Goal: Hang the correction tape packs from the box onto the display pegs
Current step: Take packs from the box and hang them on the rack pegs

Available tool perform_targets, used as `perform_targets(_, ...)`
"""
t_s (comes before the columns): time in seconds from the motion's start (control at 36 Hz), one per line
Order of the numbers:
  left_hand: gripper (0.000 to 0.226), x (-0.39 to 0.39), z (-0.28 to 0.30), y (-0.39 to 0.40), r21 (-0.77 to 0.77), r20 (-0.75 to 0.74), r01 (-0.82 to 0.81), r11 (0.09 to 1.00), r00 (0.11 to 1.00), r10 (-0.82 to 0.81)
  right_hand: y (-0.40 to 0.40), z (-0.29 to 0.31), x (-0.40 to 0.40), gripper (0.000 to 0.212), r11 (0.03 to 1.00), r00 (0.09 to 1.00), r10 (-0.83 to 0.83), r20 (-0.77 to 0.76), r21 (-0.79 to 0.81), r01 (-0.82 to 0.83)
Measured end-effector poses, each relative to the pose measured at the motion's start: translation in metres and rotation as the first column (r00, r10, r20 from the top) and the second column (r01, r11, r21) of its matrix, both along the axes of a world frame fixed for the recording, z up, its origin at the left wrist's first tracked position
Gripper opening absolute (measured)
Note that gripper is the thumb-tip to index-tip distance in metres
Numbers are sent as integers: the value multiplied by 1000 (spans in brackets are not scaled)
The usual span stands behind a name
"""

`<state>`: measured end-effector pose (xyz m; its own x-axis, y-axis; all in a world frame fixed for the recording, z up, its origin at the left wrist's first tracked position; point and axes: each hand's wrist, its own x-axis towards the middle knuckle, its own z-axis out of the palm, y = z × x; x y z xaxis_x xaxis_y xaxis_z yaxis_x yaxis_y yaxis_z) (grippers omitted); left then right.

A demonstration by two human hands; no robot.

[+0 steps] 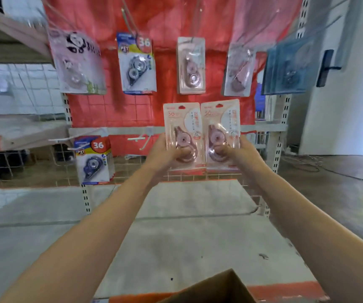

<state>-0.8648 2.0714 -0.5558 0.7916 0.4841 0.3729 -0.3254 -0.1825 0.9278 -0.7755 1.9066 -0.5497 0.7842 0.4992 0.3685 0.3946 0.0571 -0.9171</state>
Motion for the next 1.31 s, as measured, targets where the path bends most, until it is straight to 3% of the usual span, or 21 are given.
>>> perform_targets(0.25,37,24,71,-14,103,66,-125,987,991,119,-4,59,22,45,997,996,-74,42,24,73)
perform_targets(0.42,32,35,107,-1,76,168,-199,977,969,184,11,101,32,51,993,978,-102,183,80,88)
perform_targets(0.56,39,30,152,13,9,302,-230,973,928,217,32,152,32,31,986,961,-84,265,160,42)
perform_targets(0.67,42,28,171,25,63,266,-288,956,928,262,51,174,33,35,983,966,-91,244,175,48)
perform_targets(0.78,41,31,172,34,86,219,-307,948,934,283,61,175,41,36,972,984,-65,163,232,26)
perform_targets(1.03,39,31,167,42,49,278,-302,952,919,278,71,174,47,34,989,973,-63,220,148,31)
perform_targets(1.31,30,37,166,50,89,283,-289,953,925,254,83,160,64,24,954,988,-69,137,297,25)
